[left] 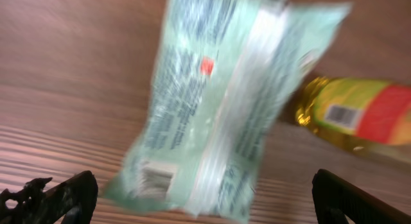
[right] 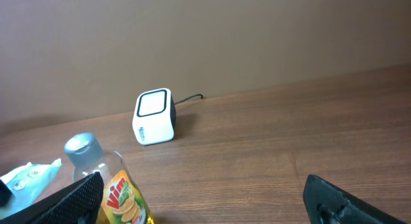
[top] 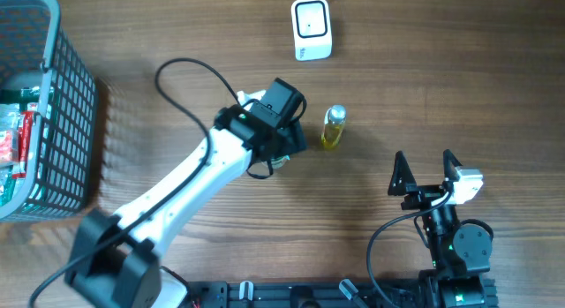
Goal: Scan the item barcode
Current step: 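Place the wipes pack upright on the table left of the bottle, then reach the left gripper into the basket and grasp the 3M gloves bundle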
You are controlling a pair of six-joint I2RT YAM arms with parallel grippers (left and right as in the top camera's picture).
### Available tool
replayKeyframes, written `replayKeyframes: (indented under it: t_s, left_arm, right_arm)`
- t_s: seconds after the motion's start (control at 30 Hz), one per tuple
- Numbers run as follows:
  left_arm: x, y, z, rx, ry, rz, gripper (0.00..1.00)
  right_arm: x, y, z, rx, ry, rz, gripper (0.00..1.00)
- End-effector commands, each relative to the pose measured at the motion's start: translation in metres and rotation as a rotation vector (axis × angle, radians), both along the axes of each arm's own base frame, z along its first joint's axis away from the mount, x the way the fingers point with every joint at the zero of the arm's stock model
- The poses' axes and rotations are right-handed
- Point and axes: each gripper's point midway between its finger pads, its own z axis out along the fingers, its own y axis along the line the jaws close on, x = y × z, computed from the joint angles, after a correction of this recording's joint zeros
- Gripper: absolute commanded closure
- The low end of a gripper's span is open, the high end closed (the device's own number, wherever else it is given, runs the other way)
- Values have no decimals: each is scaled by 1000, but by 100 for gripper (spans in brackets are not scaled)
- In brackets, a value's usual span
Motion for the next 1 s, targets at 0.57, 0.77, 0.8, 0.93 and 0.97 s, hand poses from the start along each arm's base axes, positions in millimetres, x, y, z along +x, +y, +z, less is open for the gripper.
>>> replayKeyframes:
  t_s: [0.57,0.77,0.8,0.93,0.97]
  left_arm:
    - [25,422,357,796,-629,455,0]
    - [18,509,254,659,-348,519,0]
    - [20,514,234,616,-313,505,0]
    - [32,527,145,502,-131,328,0]
    - [34,530,123,488,-82,282,0]
  right_arm:
    - [0,-2,2,-10,-10,-10,0]
    - [0,-2,2,-10,-10,-10,0]
    - [0,-2,2,-9,-10,-10,0]
    - [0,-2,2,-10,-10,-10,0]
    - [0,-2,2,-10,-10,-10,0]
